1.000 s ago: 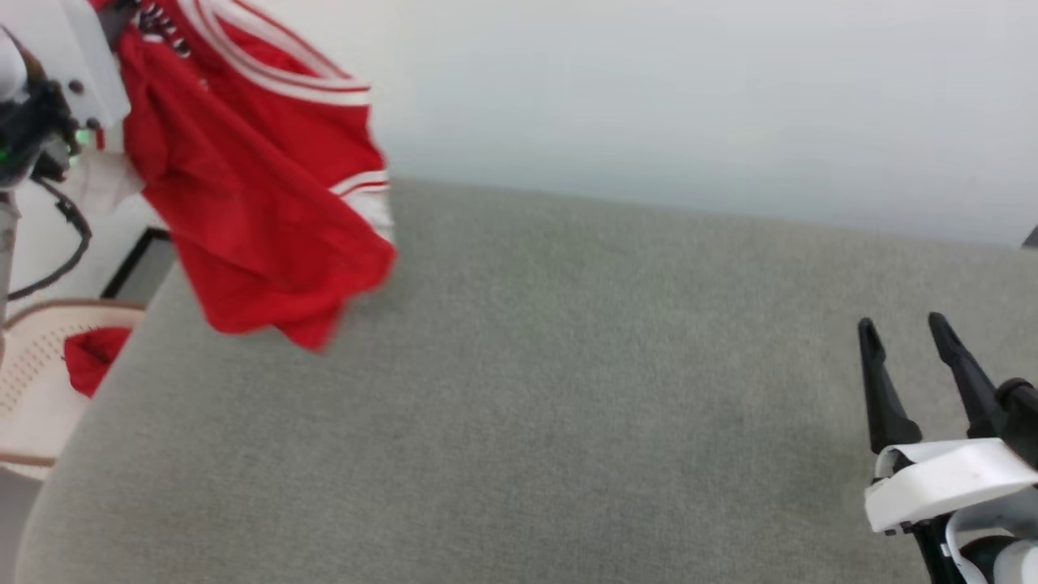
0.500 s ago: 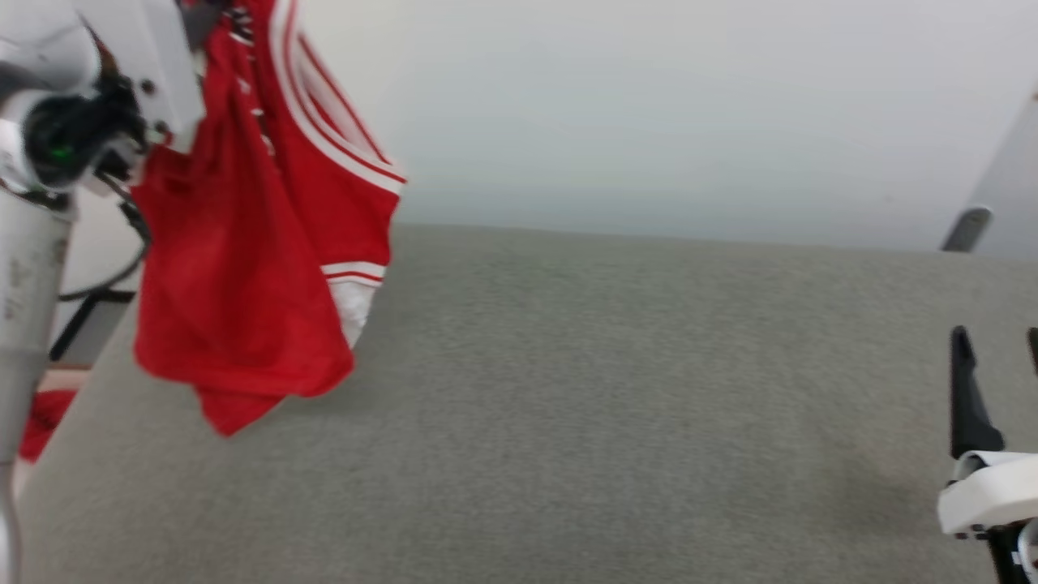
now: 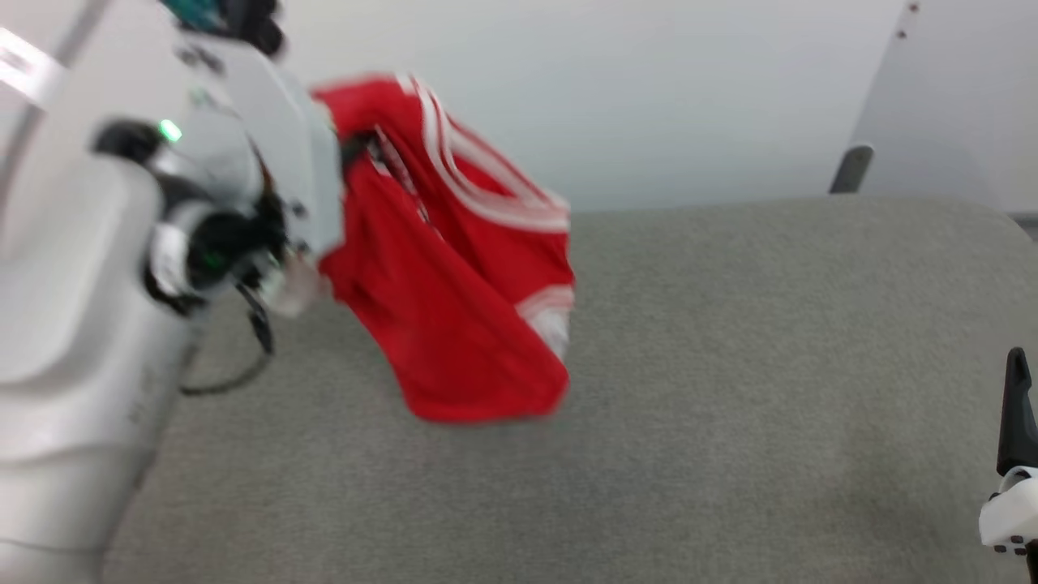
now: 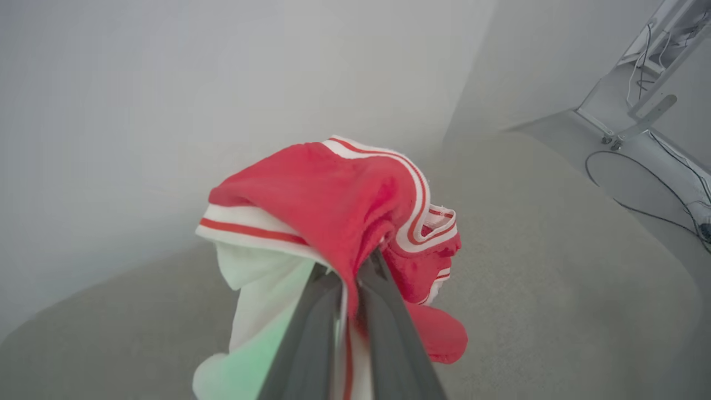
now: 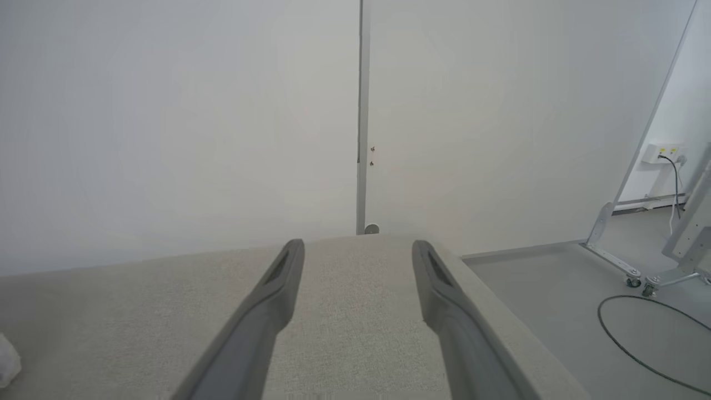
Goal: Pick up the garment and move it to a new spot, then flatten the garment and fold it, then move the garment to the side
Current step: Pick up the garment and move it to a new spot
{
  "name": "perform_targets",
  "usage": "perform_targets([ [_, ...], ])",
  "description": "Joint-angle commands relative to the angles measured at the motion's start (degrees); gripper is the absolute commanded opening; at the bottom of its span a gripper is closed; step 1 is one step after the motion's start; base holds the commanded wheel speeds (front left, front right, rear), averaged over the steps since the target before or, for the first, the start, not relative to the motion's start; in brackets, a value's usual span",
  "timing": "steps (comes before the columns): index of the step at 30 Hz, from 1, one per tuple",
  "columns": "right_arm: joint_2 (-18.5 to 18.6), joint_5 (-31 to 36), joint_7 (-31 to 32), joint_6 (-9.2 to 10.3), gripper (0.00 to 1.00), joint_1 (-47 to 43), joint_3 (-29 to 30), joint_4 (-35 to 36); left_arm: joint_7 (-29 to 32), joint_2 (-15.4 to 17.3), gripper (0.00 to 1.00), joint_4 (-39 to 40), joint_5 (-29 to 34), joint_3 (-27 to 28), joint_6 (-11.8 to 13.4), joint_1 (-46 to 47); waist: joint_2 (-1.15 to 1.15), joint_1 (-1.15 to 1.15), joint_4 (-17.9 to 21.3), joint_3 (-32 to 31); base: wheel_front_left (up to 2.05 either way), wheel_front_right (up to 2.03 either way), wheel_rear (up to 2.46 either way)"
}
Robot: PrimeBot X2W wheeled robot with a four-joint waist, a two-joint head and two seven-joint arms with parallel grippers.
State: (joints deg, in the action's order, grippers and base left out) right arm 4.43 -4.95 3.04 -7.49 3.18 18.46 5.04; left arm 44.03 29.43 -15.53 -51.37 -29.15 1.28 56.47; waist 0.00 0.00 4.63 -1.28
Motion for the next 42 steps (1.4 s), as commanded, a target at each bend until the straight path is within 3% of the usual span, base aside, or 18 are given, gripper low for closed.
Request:
perform_targets([
  [1, -0.4, 0.3, -0.4, 0.00, 1.00, -0.2, 0.4, -0.4, 0.1, -0.5, 0.00, 0.6, -0.3, -0.5, 0.3, -1.5, 0.00, 0.00, 2.2, 2.2, 0.00, 0.00, 0.00],
  [11, -1.4, -0.6, -2.2, 0.00, 1.00, 2.3, -0.9, -5.5, 1.3, -4.3, 0.00, -2.2, -0.7, -6.1, 0.2, -9.4, 0.00, 0.00, 6.1, 6.6, 0.00, 0.00, 0.00],
  [27, -1.6, -2.7, -6.5, 0.00, 1.00, 7.5, -4.1, -15.2, 2.9, -7.3, 0.00, -16.6, -0.2, -11.0, -1.4, -12.6, 0.00, 0.00, 9.8, 10.0, 0.00, 0.00, 0.00],
  [28, -1.6, -2.8, -6.6, 0.00, 1.00, 7.6, -4.3, -15.6, 3.1, -7.8, 0.05, -17.3, -0.9, -10.8, -1.6, -12.6, 0.00, 0.00, 9.8, 9.8, 0.00, 0.00, 0.00],
  [30, -1.6, -2.8, -6.7, 0.00, 1.00, 7.7, -4.4, -16.0, 3.0, -8.5, 0.42, -18.1, -1.2, -10.9, -2.1, -12.4, 0.00, 0.00, 9.4, 9.1, 0.00, 0.00, 0.00],
  [31, -1.6, -2.6, -6.7, 0.00, 1.00, 7.6, -4.5, -16.2, 2.8, -8.8, 0.67, -18.3, -1.5, -10.8, -2.3, -12.3, 0.00, 0.00, 9.2, 8.8, 0.00, 0.00, 0.00],
  [33, -1.5, -2.4, -6.6, 0.00, 1.00, 7.2, -4.5, -16.4, 2.7, -9.2, 0.78, -18.5, -1.7, -10.9, -2.9, -12.2, 0.00, 0.00, 8.5, 7.9, 0.00, 0.00, 0.00],
  [35, -1.4, -2.0, -6.3, 0.00, 1.00, 6.6, -4.5, -16.2, 2.4, -9.6, 0.96, -18.4, -2.1, -10.8, -3.5, -12.1, 0.00, 0.00, 7.7, 6.9, 0.00, 0.00, 0.00],
  [42, -0.2, -1.5, -5.2, 0.00, 1.00, 4.9, -5.1, -15.0, 1.7, -10.2, 1.00, -16.8, -3.2, -10.8, -4.8, -12.8, 0.00, 0.00, 4.4, 3.2, 0.00, 0.00, 0.00],
])
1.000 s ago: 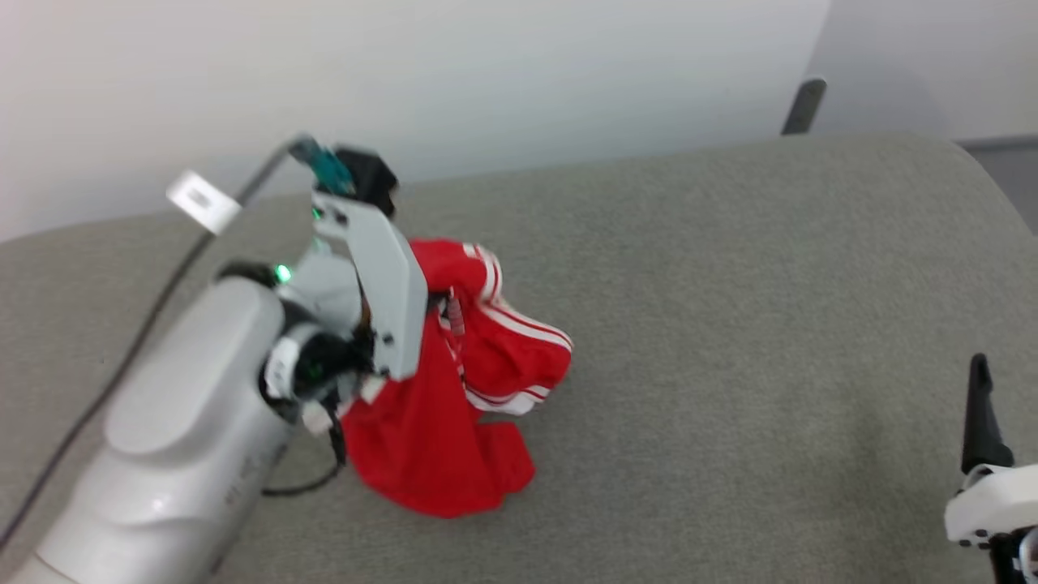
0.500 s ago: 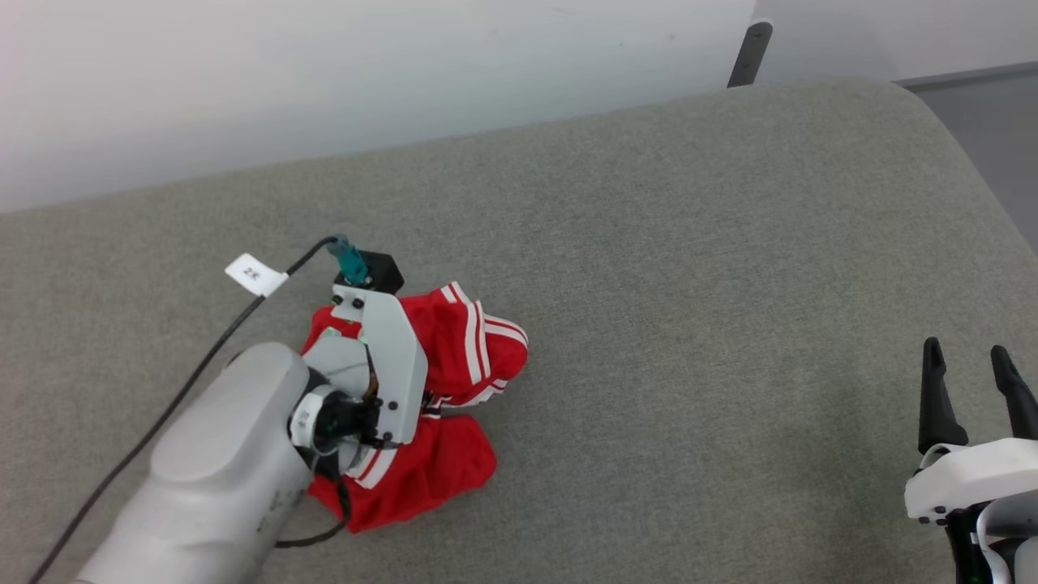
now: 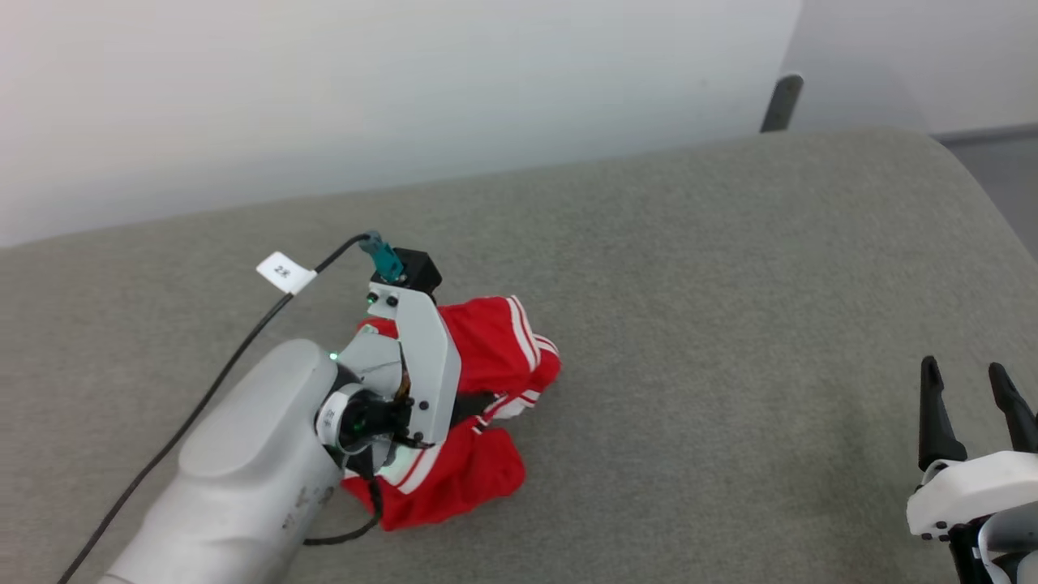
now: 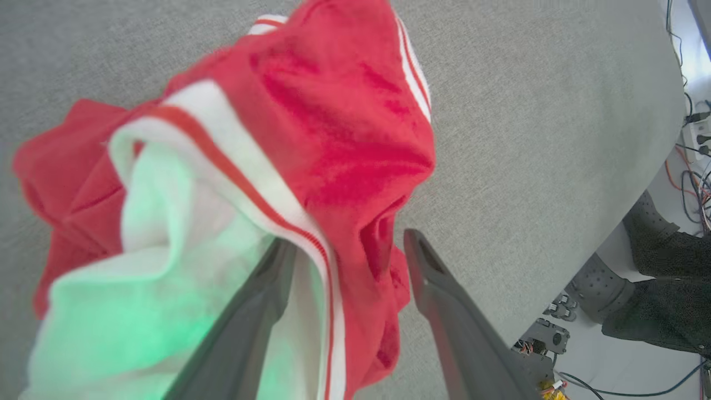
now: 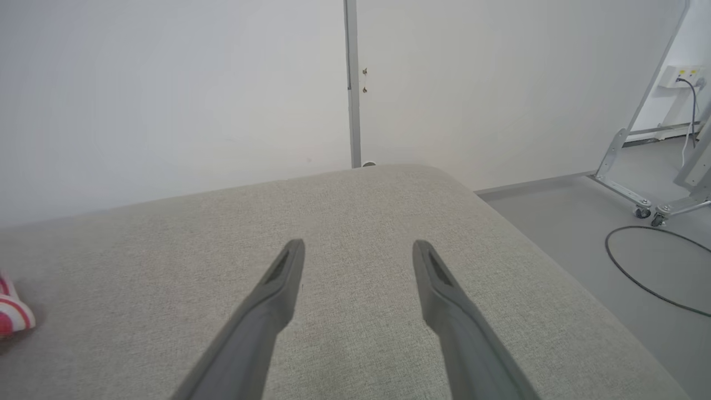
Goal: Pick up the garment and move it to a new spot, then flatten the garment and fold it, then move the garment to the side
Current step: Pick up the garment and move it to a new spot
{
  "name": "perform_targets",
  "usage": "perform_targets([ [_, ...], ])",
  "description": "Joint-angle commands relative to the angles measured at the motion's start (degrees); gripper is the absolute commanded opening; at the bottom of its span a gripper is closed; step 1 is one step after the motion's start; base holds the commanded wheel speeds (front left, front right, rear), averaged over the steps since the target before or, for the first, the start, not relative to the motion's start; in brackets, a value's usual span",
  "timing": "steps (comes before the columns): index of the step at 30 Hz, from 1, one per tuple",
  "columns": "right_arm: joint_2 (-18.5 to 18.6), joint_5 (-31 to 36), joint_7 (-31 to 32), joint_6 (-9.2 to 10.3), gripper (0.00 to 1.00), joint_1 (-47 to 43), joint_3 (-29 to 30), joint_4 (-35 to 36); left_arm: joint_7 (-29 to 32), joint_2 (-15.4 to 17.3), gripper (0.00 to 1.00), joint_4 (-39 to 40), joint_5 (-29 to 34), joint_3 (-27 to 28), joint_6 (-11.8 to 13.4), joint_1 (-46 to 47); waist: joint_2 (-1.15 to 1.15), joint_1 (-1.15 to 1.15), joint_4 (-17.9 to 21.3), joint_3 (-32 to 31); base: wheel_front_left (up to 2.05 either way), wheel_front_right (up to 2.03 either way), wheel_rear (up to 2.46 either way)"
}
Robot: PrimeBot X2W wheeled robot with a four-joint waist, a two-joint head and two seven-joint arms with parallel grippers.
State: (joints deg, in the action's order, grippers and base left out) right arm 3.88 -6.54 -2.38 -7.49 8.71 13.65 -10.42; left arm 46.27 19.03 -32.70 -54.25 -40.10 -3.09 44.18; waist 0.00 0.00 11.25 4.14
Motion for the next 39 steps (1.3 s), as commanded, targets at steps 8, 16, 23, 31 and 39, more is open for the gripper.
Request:
perform_targets([
  [8, 1.4, 0.1, 1.2, 0.00, 1.00, -2.4, -1.7, 2.4, -4.9, 1.7, 1.00, 4.9, -1.4, 2.3, -1.3, -2.6, 0.00, 0.00, -5.7, -5.7, 0.00, 0.00, 0.00],
  [16, 2.8, -0.7, 1.0, 0.00, 1.00, -3.9, -2.9, 3.4, -18.4, 6.6, 1.00, 10.8, -0.6, 6.5, -3.3, -8.4, 0.00, 0.00, -9.2, -9.1, 0.00, 0.00, 0.00],
  [23, 3.6, -1.2, 0.1, 0.00, 1.00, -5.5, -3.7, 3.7, -32.6, 10.2, 1.00, 13.1, 0.4, 9.3, -4.1, -15.4, 0.00, 0.00, -11.7, -11.7, 0.00, 0.00, 0.00],
  [31, 3.9, -1.2, -1.3, 0.00, 1.00, -7.6, -3.5, 2.8, -49.9, 13.7, 1.00, 13.8, 2.3, 11.2, -4.4, -24.1, 0.00, 0.00, -13.4, -13.6, 0.00, 0.00, 0.00],
  [39, 4.9, -1.6, -3.0, 0.00, 1.00, -9.5, -3.2, 1.6, -59.9, 15.4, 1.00, 12.7, 4.1, 13.8, -3.9, -32.2, 0.00, 0.00, -14.6, -14.6, 0.00, 0.00, 0.00],
])
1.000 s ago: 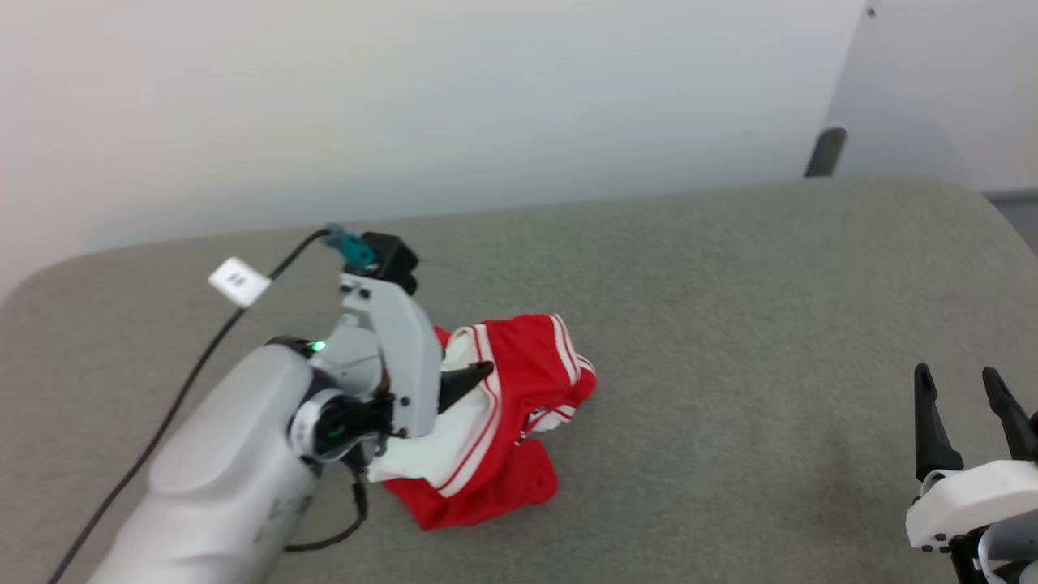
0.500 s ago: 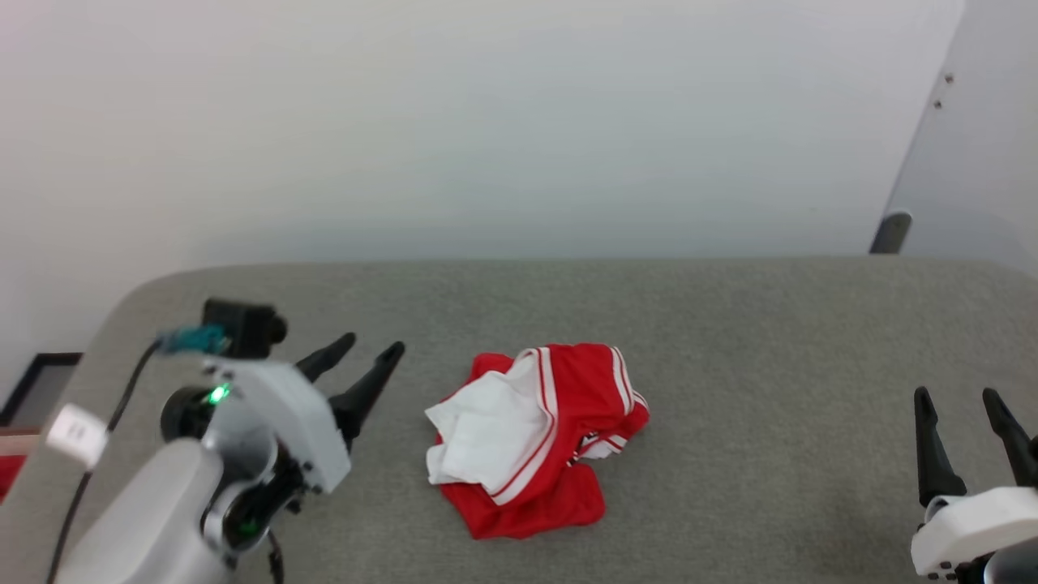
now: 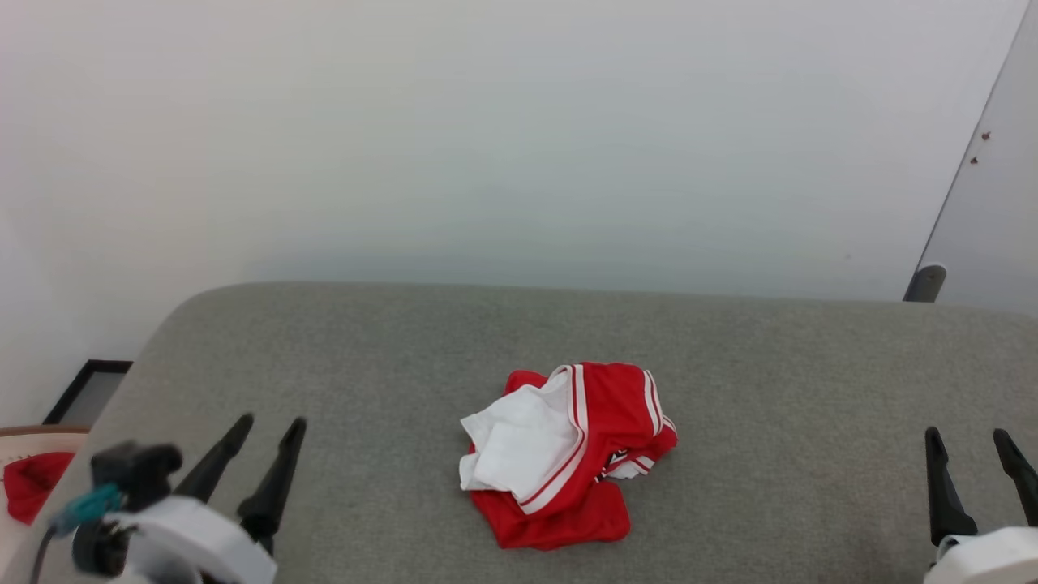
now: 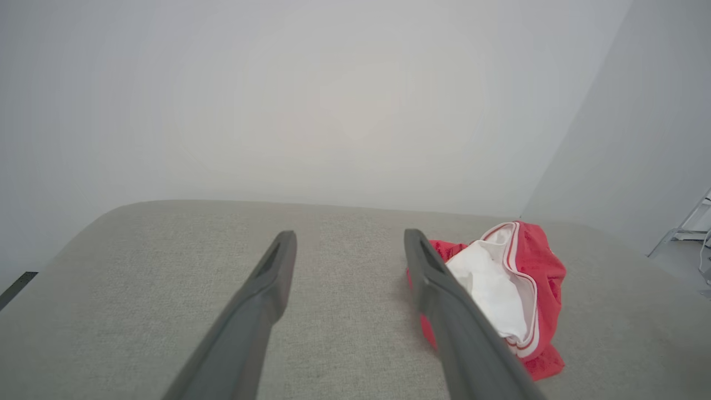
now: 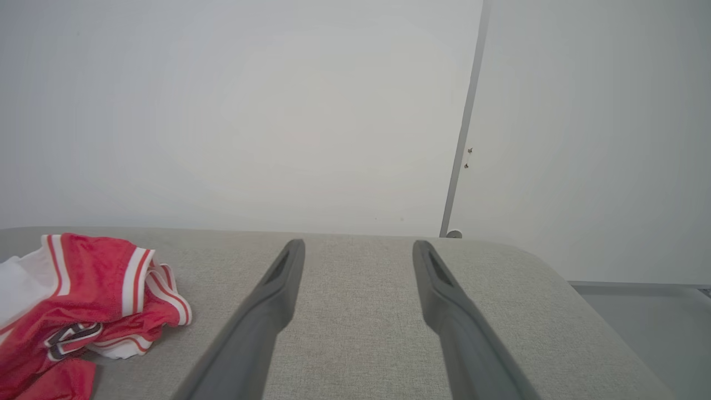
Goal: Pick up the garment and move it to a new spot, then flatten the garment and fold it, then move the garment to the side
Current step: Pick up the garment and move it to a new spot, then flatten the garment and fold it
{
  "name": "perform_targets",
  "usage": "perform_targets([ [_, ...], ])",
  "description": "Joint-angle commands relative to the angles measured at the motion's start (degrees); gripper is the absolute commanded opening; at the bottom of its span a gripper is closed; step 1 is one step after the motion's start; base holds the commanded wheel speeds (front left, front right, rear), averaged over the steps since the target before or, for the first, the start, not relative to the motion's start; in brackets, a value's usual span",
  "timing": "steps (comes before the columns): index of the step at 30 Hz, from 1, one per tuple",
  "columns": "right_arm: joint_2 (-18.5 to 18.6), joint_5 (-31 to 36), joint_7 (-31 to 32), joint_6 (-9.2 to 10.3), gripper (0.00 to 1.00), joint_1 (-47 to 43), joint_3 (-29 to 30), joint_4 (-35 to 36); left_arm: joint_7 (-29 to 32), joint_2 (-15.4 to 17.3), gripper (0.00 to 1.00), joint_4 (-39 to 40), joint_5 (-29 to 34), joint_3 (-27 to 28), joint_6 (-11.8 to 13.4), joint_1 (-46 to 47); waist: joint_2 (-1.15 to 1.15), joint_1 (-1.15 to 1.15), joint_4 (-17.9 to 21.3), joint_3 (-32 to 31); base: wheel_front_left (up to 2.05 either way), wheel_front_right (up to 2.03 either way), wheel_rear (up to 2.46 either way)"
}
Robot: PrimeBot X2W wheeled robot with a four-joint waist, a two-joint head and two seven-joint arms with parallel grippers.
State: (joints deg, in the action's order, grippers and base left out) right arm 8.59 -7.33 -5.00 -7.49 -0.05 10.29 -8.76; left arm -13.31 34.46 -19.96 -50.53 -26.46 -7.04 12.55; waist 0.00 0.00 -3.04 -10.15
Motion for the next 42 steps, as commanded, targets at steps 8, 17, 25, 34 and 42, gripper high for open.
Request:
perform_targets([
  [8, 0.3, 0.1, -1.7, 0.00, 1.00, -2.5, 2.0, -0.7, -1.8, 0.7, 1.00, 1.4, 2.5, 5.5, 1.9, -6.8, 0.00, 0.00, -1.4, -1.1, 0.00, 0.00, 0.00],
  [17, -0.2, 1.2, -2.0, 0.00, 1.00, -3.4, 3.0, -0.8, -1.8, -1.5, 1.00, 4.8, 7.0, 12.3, 1.5, -10.8, 0.00, 0.00, -1.4, -0.7, 0.00, 0.00, 0.00],
  [25, 0.3, 1.1, -2.3, 0.00, 1.00, -2.8, 2.4, -0.8, -1.8, -2.7, 1.00, 5.6, 8.5, 14.2, 0.8, -12.0, 0.00, 0.00, -0.8, 0.1, 0.00, 0.00, 0.00],
  [34, 0.9, 0.7, -1.1, 0.00, 1.00, 0.0, 0.3, -0.1, 6.9, -0.4, 1.00, 7.3, 4.7, 7.3, -0.5, -3.3, 0.00, 0.00, 1.1, 3.3, 0.00, 0.00, 0.00],
  [42, 2.2, 0.6, -0.7, 0.00, 1.00, 3.7, -2.9, 0.2, 19.8, 2.9, 1.00, 8.1, -1.7, -3.1, -0.4, 10.4, 0.00, 0.00, 4.5, 7.1, 0.00, 0.00, 0.00],
])
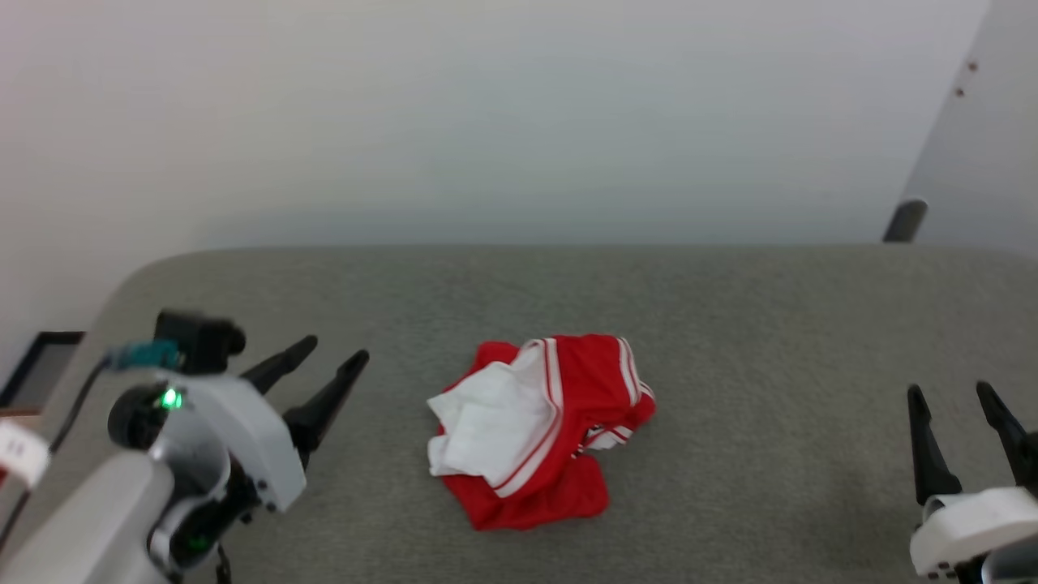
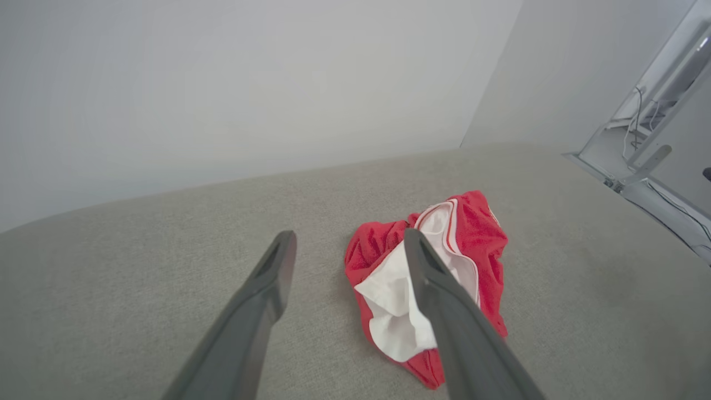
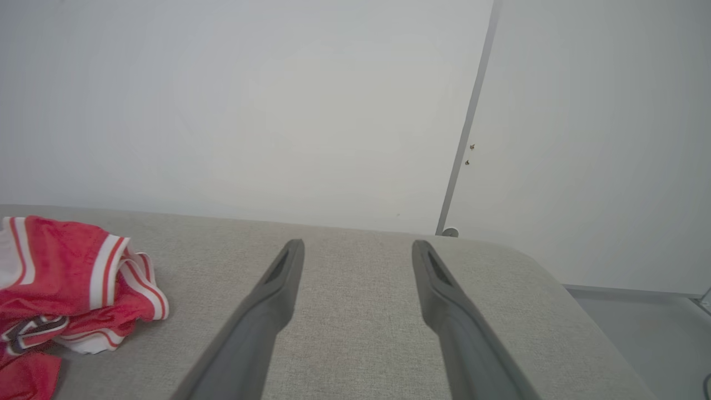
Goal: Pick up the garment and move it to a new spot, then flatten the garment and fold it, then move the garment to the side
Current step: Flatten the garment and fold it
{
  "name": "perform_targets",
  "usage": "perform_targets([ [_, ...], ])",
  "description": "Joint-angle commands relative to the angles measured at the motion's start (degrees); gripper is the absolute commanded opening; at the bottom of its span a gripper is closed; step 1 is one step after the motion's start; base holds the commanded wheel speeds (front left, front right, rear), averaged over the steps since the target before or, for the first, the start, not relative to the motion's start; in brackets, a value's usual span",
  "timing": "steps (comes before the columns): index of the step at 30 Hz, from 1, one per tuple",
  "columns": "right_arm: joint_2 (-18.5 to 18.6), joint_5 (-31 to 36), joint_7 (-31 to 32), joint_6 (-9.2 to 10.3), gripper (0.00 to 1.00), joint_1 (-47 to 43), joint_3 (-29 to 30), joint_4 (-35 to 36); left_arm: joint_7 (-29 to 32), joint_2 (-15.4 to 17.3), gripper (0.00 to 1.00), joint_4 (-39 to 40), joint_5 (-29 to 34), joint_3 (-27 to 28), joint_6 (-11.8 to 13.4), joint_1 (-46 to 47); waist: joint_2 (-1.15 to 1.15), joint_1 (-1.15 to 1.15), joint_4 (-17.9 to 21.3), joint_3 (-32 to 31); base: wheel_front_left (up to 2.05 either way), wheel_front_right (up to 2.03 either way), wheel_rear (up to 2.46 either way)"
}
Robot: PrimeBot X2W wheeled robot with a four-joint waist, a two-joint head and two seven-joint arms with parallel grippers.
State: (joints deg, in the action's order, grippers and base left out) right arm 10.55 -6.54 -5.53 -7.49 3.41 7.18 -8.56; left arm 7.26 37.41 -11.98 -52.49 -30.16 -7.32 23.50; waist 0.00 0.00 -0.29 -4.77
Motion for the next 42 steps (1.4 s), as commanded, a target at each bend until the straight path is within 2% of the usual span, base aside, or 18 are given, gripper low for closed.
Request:
perform_targets([
  [1, 0.4, -0.3, -0.3, 0.00, 1.00, 0.8, -0.3, 0.0, 0.7, 0.3, 1.00, -0.4, -1.0, -0.6, -0.2, 1.0, 0.00, 0.00, 2.4, 2.3, 0.00, 0.00, 0.00],
  [9, 0.1, -0.7, -0.5, 0.00, 1.00, 4.1, -3.1, -0.7, 13.0, 3.5, 1.00, -3.2, -8.9, -11.0, -0.2, 10.8, 0.00, 0.00, 7.3, 7.0, 0.00, 0.00, 0.00],
  [13, -0.1, -0.9, -1.1, 0.00, 1.00, 5.2, -3.2, -1.3, 17.1, 4.6, 1.00, -3.6, -11.5, -15.4, -0.2, 14.8, 0.00, 0.00, 8.9, 9.5, 0.00, 0.00, 0.00],
  [21, -0.8, -1.2, -2.0, 0.00, 1.00, 7.1, -3.8, -2.5, 20.4, 5.9, 1.00, -7.5, -13.9, -22.4, -0.2, 20.7, 0.00, 0.00, 10.7, 12.8, 0.00, 0.00, 0.00],
  [30, -1.2, -0.8, -2.9, 0.00, 1.00, 8.3, -3.7, -3.9, 24.3, 5.8, 1.00, -10.5, -19.6, -27.7, -0.2, 24.6, 0.00, 0.00, 10.9, 14.3, 0.00, 0.00, 0.00],
  [31, -1.2, -0.6, -3.0, 0.00, 1.00, 8.5, -3.7, -4.0, 24.6, 5.7, 0.60, -10.7, -20.4, -28.0, -0.2, 24.9, 0.00, 0.00, 10.8, 14.4, 0.00, 0.00, 0.00],
  [32, -1.2, -0.6, -3.1, 0.00, 1.00, 8.6, -3.7, -4.1, 25.0, 5.5, 0.26, -10.8, -21.3, -28.3, -0.2, 25.0, 0.00, 0.00, 10.7, 14.4, 0.00, 0.00, 0.00],
  [33, -1.3, -0.4, -3.1, 0.00, 1.00, 8.7, -3.7, -4.1, 25.2, 5.5, 0.00, -10.6, -21.5, -28.7, -0.2, 25.4, 0.00, 0.00, 10.6, 14.4, 0.00, 0.00, 0.00],
  [42, -1.2, 0.0, -3.4, 0.00, 1.00, 8.4, -3.1, -4.8, 25.1, 5.9, 0.00, -10.7, -24.5, -30.7, -0.2, 27.9, 0.00, 0.00, 9.0, 13.1, 0.00, 0.00, 0.00],
])
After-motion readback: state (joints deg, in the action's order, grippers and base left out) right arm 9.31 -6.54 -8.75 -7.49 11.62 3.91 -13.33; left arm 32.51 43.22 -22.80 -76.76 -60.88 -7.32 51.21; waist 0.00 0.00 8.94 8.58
